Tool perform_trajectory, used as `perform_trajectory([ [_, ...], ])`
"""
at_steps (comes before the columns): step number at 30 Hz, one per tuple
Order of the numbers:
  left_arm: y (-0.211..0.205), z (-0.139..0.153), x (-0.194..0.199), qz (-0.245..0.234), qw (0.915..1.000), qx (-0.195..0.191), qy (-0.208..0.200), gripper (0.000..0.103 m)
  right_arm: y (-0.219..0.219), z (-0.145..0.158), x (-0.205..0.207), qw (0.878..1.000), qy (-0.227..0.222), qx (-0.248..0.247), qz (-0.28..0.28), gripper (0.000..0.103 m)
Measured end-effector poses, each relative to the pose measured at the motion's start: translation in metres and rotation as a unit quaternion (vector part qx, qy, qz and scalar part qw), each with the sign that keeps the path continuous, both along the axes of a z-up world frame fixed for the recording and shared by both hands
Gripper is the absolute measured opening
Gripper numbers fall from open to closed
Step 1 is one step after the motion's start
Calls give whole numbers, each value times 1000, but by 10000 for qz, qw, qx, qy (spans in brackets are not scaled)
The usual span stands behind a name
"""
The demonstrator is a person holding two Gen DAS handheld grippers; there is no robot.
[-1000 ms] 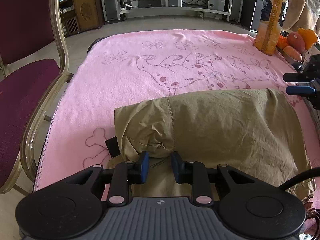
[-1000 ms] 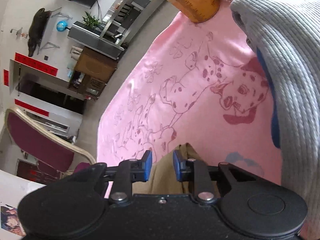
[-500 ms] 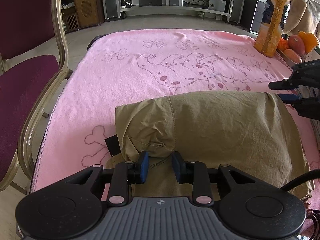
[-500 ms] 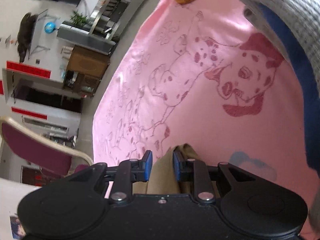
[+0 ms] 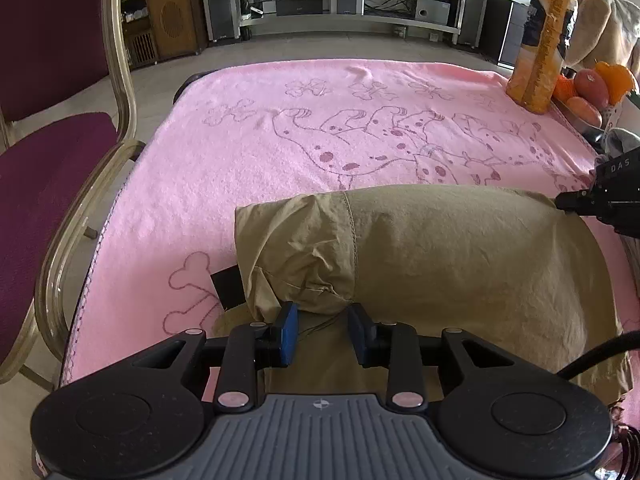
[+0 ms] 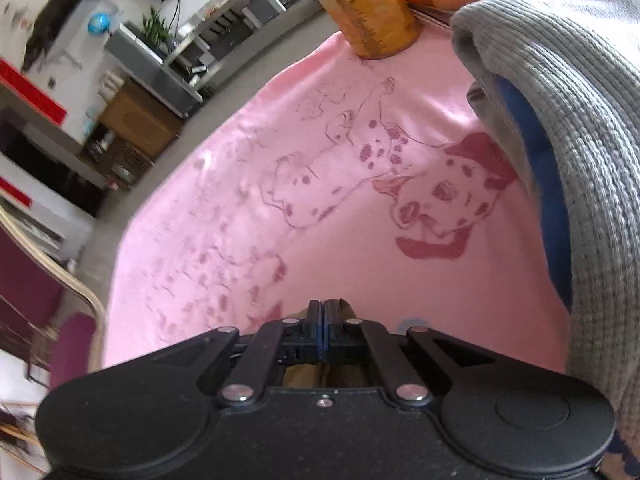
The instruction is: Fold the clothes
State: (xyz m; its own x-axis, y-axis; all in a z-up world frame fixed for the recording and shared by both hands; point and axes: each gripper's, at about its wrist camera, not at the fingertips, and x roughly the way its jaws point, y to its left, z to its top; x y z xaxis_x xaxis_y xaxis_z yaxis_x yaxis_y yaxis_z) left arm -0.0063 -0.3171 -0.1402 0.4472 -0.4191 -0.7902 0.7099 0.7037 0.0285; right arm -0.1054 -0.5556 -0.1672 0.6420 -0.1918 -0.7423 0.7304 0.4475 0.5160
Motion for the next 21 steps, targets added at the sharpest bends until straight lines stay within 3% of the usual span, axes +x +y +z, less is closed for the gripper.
perform_trajectory([
  [4,2,0,1,24,10000,-27,42,32,-5,9,-16,9997,-116,-113,-182,1],
  [8,2,0,1,27,10000,-20,37,32,-5,19,-23,9989,-382,-264,-113,10],
  [12,2,0,1,21,10000,-20,39,32,4,16,-10,9935,-980,158,555,17],
  [15,2,0,1,15,10000,-24,41,32,15,6,8,9811,-1338,671,1230,27],
  [16,2,0,1,13,10000,-26,42,32,18,2,13,9784,-1313,782,1393,28],
  [18,3,0,1,15,10000,-38,63,32,22,-7,20,9821,-833,747,1514,24],
  [20,2,0,2,19,10000,-43,84,32,18,-10,14,9923,-17,273,1206,0],
  [21,2,0,2,19,10000,-34,80,32,14,-10,8,9947,228,135,998,0],
])
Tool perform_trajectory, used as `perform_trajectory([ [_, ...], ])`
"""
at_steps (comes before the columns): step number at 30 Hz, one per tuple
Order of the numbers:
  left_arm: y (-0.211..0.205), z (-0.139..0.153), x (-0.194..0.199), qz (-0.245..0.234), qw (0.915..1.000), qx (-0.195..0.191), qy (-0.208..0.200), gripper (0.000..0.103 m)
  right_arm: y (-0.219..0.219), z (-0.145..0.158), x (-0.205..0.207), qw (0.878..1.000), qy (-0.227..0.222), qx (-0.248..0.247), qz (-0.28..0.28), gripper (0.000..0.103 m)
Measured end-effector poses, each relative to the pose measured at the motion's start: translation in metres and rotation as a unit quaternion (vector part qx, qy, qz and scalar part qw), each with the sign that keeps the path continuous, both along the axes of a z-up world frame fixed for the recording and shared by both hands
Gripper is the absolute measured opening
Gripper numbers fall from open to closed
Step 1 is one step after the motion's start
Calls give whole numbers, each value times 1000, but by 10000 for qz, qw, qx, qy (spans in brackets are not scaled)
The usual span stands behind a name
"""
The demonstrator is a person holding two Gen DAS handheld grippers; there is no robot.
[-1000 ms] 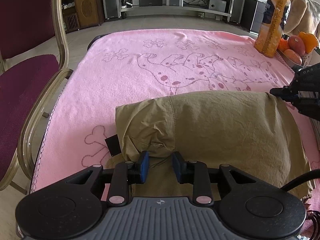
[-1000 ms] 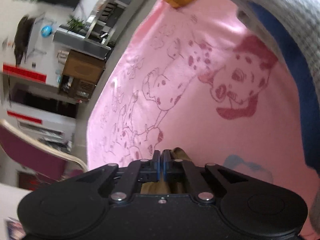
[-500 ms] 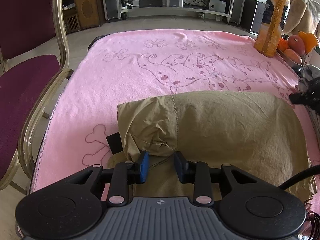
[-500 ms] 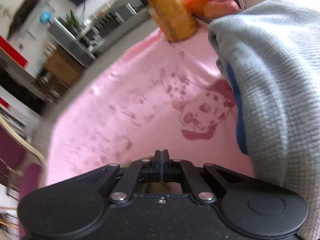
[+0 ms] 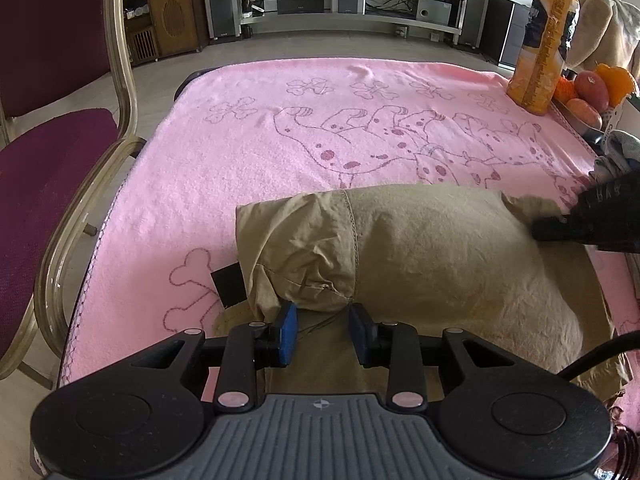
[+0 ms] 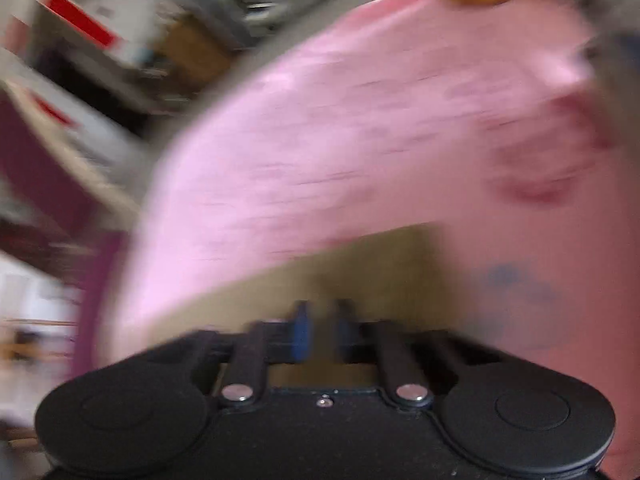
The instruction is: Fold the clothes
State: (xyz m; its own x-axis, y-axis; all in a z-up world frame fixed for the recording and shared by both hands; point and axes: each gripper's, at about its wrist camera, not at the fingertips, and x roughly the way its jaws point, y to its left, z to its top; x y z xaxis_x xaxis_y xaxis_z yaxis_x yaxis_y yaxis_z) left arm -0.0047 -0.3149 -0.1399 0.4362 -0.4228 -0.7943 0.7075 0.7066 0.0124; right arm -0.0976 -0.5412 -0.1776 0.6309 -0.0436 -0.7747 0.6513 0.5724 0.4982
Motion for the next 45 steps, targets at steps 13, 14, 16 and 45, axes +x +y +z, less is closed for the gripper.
perform_trajectory([
  [13,27,4,-29,-166,9995,220,119,37,46,59,-105,9973,-131,-227,-684,40],
  [14,30,4,-34,-227,9993,277,124,37,48,62,-108,9972,-312,-138,-663,42],
  [16,34,3,-45,-425,9981,430,147,37,51,65,-111,9962,-644,-64,-580,48],
  [45,36,-8,-33,-13,9994,335,132,35,68,4,-16,9624,-2178,1545,499,52],
])
